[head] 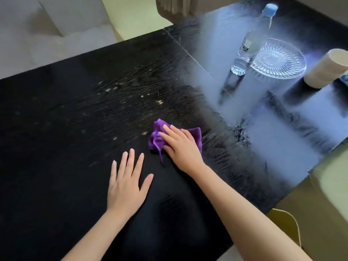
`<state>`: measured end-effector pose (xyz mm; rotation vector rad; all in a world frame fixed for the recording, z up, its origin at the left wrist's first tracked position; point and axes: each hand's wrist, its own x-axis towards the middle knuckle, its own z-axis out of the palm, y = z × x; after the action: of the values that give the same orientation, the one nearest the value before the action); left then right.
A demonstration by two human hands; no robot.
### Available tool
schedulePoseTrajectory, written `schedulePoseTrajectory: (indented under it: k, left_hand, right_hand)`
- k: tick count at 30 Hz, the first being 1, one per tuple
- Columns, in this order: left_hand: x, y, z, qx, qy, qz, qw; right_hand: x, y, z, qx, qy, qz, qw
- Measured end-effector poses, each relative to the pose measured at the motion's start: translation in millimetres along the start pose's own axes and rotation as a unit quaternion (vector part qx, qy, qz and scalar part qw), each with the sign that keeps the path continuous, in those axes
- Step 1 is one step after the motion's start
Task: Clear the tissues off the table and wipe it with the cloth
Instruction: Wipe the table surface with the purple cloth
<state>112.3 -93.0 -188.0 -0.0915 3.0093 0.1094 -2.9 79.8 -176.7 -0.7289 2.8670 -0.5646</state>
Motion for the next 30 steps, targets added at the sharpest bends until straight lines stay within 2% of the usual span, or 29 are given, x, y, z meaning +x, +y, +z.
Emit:
schedulePoseTrajectory:
  k: [3, 11, 18, 21, 23, 30]
  left_hand:
    - [-20.4, 4.0, -1.2, 0.011, -0.013, 0.01, 1.0]
    - [-23.1, 5.6, 1.6, 0.024, -0.004, -0.001, 1.0]
    - [-24.3, 4.2, 7.6, 0.019, 0.011, -0.006, 1.0]
    - [-23.4, 4.2, 7.9, 0.025, 0.004, -0.006, 1.0]
    - [-22.4, 4.2, 7.0, 0.031, 0.006, -0.009, 0.999]
    - [-21.5, 3.5, 7.9, 0.03, 0.006, 0.004, 1.0]
  right_hand:
    - [-21.6, 27.9, -15.0, -0.031, -0.033, -0.038, 0.998]
    - [-22.7, 96.3, -40.6, -0.049, 0.025, 0.029, 0.998]
    - [-41.2, 156.0, -68.7, -0.057, 0.096, 0.163, 0.98]
    - [-49.0, 135.0, -57.4, -0.035, 0.13, 0.226, 0.965]
    - [-59.9, 110.4, -42.3, -0.04, 0.138, 0.238, 0.961]
    - [-127.1, -8.8, 5.7, -0.015, 0.101, 0.142, 0.985]
